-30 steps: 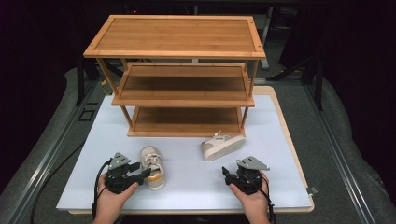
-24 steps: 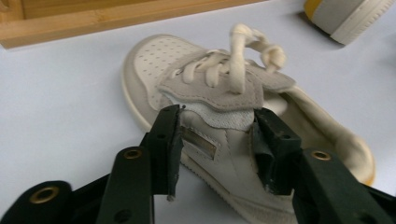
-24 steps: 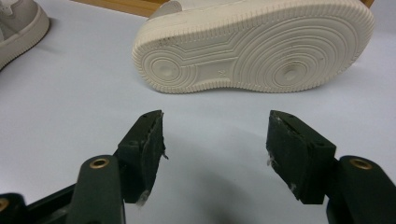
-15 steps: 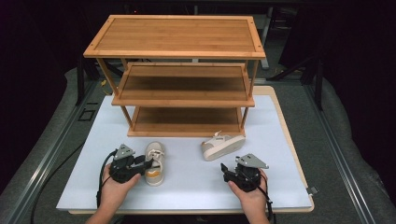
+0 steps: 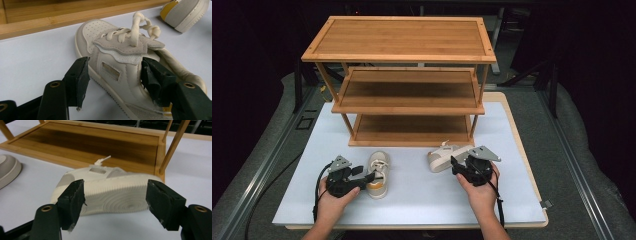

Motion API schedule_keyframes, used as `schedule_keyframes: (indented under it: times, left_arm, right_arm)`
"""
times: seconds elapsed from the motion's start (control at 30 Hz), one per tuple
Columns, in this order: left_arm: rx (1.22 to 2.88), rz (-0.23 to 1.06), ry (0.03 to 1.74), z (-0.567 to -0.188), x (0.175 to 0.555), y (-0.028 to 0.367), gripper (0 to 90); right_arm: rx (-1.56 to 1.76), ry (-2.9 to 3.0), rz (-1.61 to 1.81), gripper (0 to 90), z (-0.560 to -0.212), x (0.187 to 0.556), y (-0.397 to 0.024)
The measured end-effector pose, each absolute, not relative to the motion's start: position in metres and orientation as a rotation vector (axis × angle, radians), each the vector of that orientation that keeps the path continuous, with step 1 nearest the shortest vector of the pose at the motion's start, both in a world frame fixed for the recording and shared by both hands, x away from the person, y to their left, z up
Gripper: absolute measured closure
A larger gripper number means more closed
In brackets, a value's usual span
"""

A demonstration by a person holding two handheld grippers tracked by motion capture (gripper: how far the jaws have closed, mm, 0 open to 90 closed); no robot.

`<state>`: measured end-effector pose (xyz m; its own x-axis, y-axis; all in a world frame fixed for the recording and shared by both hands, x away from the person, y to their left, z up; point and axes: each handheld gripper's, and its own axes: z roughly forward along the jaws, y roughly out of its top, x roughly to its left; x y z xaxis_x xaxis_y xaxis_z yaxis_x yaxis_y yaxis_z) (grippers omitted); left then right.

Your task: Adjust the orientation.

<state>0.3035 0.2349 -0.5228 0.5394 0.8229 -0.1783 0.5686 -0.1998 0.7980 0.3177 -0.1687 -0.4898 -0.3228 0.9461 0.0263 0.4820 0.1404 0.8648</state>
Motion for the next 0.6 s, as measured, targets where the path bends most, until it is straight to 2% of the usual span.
schedule_keyframes:
  times: [0.27,0.6]
  left_arm:
    - [1.877,0.347,1.154,-0.524,0.303,0.236,38.0]
    - [1.856,0.320,1.170,-0.526,0.304,0.237,37.6]
  right_arm:
    - [1.393,1.869,0.964,25.4,-0.496,0.341,-0.160]
    - [1.465,1.840,1.011,25.1,-0.501,0.324,-0.173]
